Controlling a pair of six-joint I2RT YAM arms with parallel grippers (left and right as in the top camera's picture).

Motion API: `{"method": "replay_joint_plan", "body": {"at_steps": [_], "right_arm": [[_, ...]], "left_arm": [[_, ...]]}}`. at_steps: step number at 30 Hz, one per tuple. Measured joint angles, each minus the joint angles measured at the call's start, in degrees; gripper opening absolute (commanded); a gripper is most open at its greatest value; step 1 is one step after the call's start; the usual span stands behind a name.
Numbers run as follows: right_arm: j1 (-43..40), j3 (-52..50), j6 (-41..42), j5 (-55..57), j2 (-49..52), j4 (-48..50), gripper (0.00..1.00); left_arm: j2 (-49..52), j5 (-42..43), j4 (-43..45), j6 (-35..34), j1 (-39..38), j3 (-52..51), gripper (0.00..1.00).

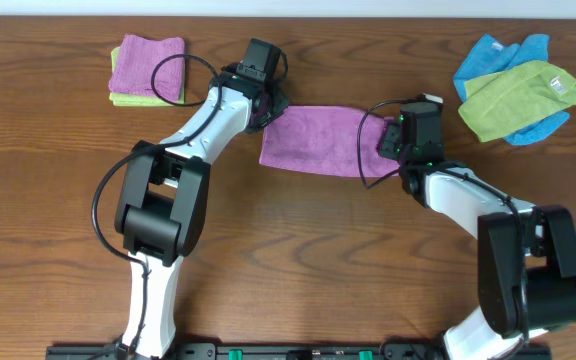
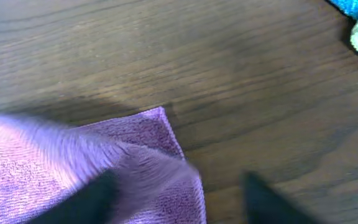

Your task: Fold the cloth

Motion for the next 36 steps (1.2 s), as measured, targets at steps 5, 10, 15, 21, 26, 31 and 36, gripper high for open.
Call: {"method": "replay_joint_plan", "body": {"at_steps": [5,10,15,21,26,31,36], "right_arm": [[0.00,0.00,-0.20,-0.17,0.00,-0.02,0.99],[0.00,0.00,-0.20,-0.79,0.00,-0.11,0.99],[0.00,0.00,-0.20,-1.51,-0.94,-3.72,0.99],[-0.24,0.37,-0.20,-2.16,-7.23,-18.69,0.99],[-0.94,0.42,-1.40,-2.97,-6.69,-22.36,0.99],[-1.03,0.42,-2.71,-4.63,-5.31,-19.78,0.99],[-1.14,0.42,-3.10,-5.44,-5.29,-19.41,0.99]], "left_arm": [[0.00,0.50,-1.29,0.70,0.00,0.00,0.88],[0.00,0.96,-2.01,0.85,0.00,0.00,0.95],[-0.04,1.84,-3.85,1.99,0.15,0.00,0.95],[-2.95,2.12,-11.93,4.81,1.20,0.00,0.95],[-5.05,4.02,-15.67,5.40,0.85,0.02,0.95],[-5.05,6.56,-11.87,4.46,-1.55,0.02,0.95],[-5.05,9.70,-7.58,3.41,-3.80,0.04,0.95]]}}
